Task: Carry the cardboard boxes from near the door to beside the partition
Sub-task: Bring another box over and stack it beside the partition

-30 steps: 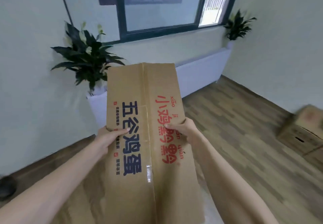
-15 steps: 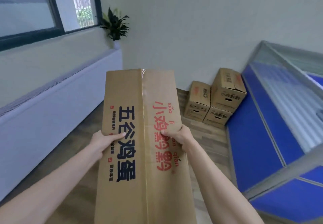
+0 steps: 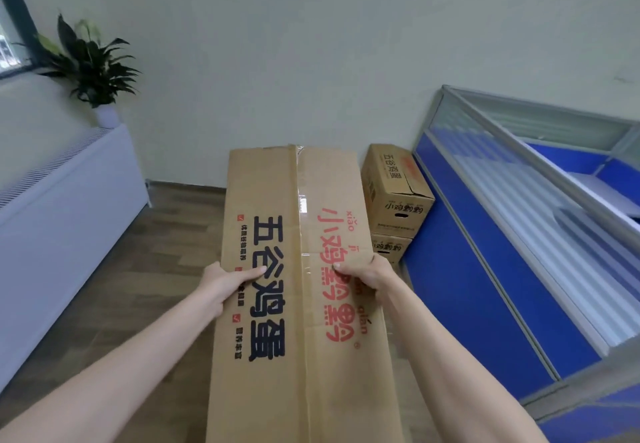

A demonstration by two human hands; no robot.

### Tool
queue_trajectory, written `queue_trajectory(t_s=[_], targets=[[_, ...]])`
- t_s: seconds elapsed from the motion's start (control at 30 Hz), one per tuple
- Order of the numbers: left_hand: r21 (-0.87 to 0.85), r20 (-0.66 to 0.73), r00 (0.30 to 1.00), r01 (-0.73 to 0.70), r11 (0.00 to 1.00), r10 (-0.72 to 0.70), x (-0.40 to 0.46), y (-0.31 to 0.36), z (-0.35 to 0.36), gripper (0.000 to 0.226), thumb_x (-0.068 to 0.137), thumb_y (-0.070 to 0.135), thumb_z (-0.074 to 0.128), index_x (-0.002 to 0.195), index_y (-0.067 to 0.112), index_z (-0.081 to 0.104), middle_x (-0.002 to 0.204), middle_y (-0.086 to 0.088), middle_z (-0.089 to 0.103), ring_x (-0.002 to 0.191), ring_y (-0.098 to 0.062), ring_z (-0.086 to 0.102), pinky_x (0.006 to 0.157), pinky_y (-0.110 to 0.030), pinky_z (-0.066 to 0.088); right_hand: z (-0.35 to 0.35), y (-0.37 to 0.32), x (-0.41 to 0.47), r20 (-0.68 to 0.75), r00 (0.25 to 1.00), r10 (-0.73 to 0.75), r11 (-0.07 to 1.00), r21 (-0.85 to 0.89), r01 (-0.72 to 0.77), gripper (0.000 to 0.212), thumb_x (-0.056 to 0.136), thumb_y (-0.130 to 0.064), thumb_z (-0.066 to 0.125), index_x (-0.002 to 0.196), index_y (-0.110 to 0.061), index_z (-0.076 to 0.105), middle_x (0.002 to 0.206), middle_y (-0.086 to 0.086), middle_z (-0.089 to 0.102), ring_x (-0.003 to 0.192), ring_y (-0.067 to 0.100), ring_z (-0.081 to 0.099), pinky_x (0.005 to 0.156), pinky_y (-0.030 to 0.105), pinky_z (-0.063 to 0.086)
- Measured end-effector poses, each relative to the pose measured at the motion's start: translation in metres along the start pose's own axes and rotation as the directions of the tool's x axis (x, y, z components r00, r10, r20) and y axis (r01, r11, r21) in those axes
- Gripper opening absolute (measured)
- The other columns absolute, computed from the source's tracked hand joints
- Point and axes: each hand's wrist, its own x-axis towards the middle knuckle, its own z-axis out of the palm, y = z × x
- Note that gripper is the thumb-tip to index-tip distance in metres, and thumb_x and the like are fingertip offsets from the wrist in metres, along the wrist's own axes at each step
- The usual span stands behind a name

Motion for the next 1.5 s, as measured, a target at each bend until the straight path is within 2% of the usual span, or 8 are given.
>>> queue_trajectory(t_s=[0.2, 0.43, 0.63, 0.93, 1.07, 1.2, 1.33, 1.5], targets=[[0.068, 0.038, 0.999, 0.023, 0.997, -0.026, 0.123, 0.064, 0.046, 0.094, 0.043, 0.036, 0.096, 0.125, 0.012, 0.057, 0.109, -0.013, 0.072, 0.098, -0.032, 0.069, 0.09, -0.055, 0.056, -0.023, -0.046, 0.117, -0.032, 0.999, 0.015, 0.999, 0.052, -0.013, 0.051, 0.07, -0.026, 0.093, 0.114, -0.014, 0.07, 0.104, -0.001, 0.072, 0.086, 0.011, 0.061, 0.062, 0.027, 0.041], [0.113, 0.034, 0.998, 0.055, 0.992, -0.059, 0.275, 0.136, 0.135, 0.087, 0.046, 0.032, 0.095, 0.122, 0.011, 0.058, 0.106, -0.015, 0.074, 0.095, -0.033, 0.071, 0.087, -0.054, 0.057, -0.069, -0.088, 0.29, 0.015, 0.998, 0.067, 0.992, 0.104, -0.068, 0.043, 0.075, -0.023, 0.09, 0.109, -0.011, 0.067, 0.092, -0.001, 0.07, 0.08, 0.011, 0.062, 0.059, 0.026, 0.042], [0.131, -0.018, 0.997, 0.072, 0.989, -0.07, 0.385, 0.211, 0.214, 0.069, 0.065, 0.023, 0.092, 0.124, 0.011, 0.058, 0.107, -0.016, 0.073, 0.096, -0.033, 0.07, 0.083, -0.051, 0.056, -0.117, -0.135, 0.435, 0.039, 0.995, 0.087, 0.987, 0.13, -0.091, 0.045, 0.071, -0.025, 0.093, 0.106, -0.013, 0.068, 0.101, 0.003, 0.074, 0.083, 0.013, 0.066, 0.06, 0.027, 0.048], [0.098, 0.004, 0.996, 0.087, 0.991, -0.088, 0.536, 0.287, 0.312, 0.075, 0.062, 0.022, 0.094, 0.128, 0.012, 0.059, 0.108, -0.015, 0.073, 0.096, -0.033, 0.07, 0.068, -0.043, 0.056, -0.176, -0.186, 0.613, 0.021, 0.995, 0.1, 0.985, 0.137, -0.102, 0.046, 0.069, -0.024, 0.094, 0.106, -0.013, 0.067, 0.093, -0.001, 0.071, 0.078, 0.009, 0.066, 0.06, 0.023, 0.05], [0.101, 0.022, 0.993, 0.117, 0.988, -0.12, 0.629, 0.306, 0.353, 0.073, 0.063, 0.021, 0.093, 0.127, 0.013, 0.06, 0.107, -0.015, 0.072, 0.097, -0.033, 0.069, 0.08, -0.049, 0.057, -0.191, -0.2, 0.711, 0.02, 0.987, 0.161, 0.978, 0.134, -0.162, 0.037, 0.069, -0.022, 0.094, 0.093, -0.017, 0.065, 0.096, 0.003, 0.073, 0.08, 0.015, 0.069, 0.062, 0.028, 0.052], [0.13, 0.028, 0.987, 0.152, 0.98, -0.157, 0.72, 0.321, 0.389, 0.07, 0.064, 0.024, 0.092, 0.125, 0.013, 0.059, 0.112, -0.013, 0.071, 0.107, -0.033, 0.064, 0.098, -0.056, 0.048, -0.2, -0.208, 0.805, 0.02, 0.976, 0.217, 0.967, 0.13, -0.217, 0.049, 0.069, -0.02, 0.093, 0.108, -0.011, 0.064, 0.1, 0.006, 0.074, 0.083, 0.017, 0.07, 0.062, 0.028, 0.053], [0.129, 0.028, 0.975, 0.214, 0.968, -0.219, 0.804, 0.336, 0.421, 0.077, 0.059, 0.026, 0.094, 0.126, 0.015, 0.056, 0.112, -0.012, 0.069, 0.106, -0.033, 0.064, 0.098, -0.058, 0.048, -0.206, -0.216, 0.897, 0.023, 0.956, 0.291, 0.946, 0.139, -0.292, 0.07, 0.064, -0.018, 0.096, 0.122, -0.006, 0.059, 0.111, 0.011, 0.075, 0.092, 0.022, 0.072, 0.066, 0.03, 0.056], [0.13, 0.037, 0.956, 0.283, 0.95, -0.29, 0.908, 0.348, 0.462, 0.091, 0.045, 0.033, 0.094, 0.126, 0.016, 0.057, 0.11, -0.012, 0.071, 0.103, -0.033, 0.066, 0.095, -0.059, 0.051, -0.217, -0.22, 1.004, 0.063, 0.936, 0.346, 0.922, 0.162, -0.352, 0.052, 0.066, -0.012, 0.094, 0.106, -0.013, 0.06, 0.103, 0.008, 0.075, 0.086, 0.018, 0.07, 0.067, 0.029, 0.054]])
